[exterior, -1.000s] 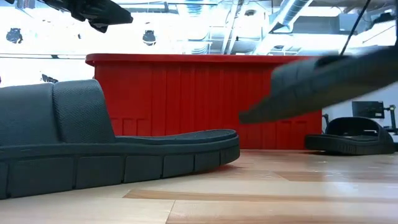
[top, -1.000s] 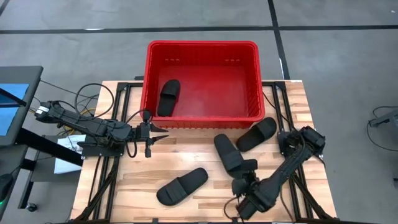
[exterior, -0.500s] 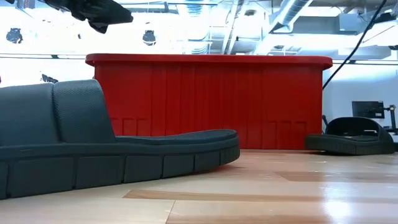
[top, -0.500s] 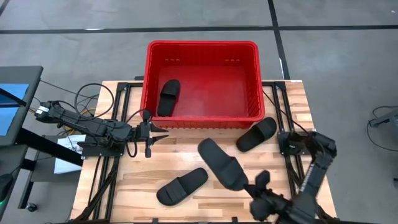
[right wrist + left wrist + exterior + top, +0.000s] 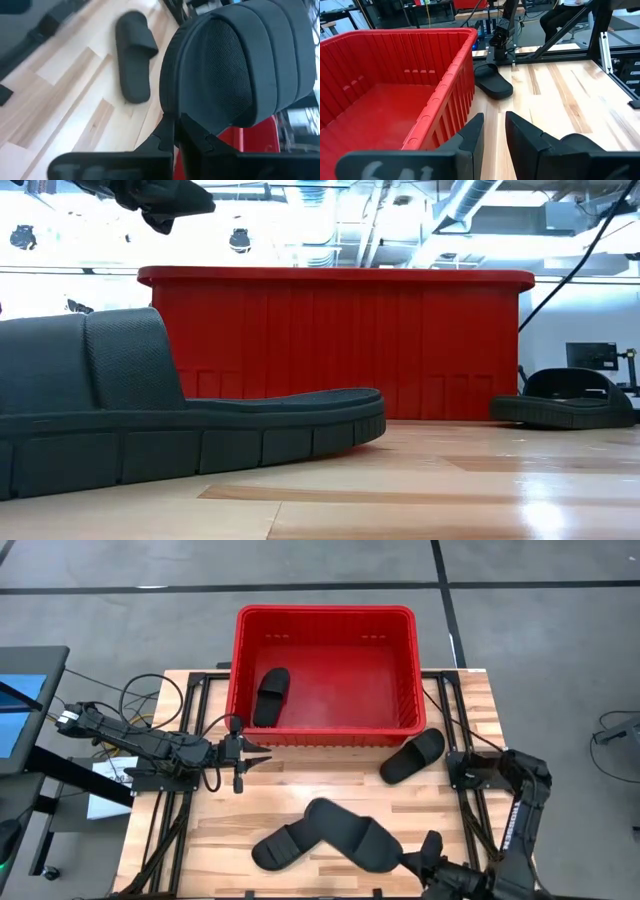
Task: Pick and place slides into bin
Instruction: Stack the middle slide on top of the slide in the bin
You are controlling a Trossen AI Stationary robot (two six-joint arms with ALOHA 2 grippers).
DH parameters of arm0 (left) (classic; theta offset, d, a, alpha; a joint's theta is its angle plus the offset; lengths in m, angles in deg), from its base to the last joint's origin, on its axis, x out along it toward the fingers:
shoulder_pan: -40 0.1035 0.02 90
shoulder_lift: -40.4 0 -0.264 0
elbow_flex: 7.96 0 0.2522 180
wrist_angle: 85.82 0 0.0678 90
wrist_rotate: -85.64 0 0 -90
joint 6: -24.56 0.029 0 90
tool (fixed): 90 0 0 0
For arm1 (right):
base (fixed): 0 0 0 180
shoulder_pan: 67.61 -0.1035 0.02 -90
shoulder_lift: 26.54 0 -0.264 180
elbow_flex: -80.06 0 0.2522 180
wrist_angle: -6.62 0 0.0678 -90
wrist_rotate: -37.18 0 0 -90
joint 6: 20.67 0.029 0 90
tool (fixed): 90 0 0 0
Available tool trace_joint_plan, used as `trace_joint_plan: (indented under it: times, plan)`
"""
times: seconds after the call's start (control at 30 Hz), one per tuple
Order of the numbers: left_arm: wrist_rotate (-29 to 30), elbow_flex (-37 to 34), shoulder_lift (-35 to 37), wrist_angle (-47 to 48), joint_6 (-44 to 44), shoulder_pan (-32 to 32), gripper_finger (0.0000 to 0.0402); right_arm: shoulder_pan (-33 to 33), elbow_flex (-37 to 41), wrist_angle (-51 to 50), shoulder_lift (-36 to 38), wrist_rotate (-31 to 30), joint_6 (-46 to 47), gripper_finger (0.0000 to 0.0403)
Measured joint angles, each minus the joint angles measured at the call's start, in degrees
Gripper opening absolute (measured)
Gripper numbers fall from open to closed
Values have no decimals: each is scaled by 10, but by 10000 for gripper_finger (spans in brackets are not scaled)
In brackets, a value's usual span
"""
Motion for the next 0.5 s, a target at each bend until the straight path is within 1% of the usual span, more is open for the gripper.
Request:
trace_joint_plan:
  times: [0.17,0.27,0.4,0.5]
  plan:
    - [0,0,0,0,-4,0,71,26,0,54,37,46,-124,0]
    - [0,0,0,1,-8,0,71,52,0,79,62,94,-192,0]
    - [0,0,0,1,-9,0,71,93,0,109,93,180,-275,0]
    - [0,0,0,1,-13,0,71,118,0,123,116,234,-326,0]
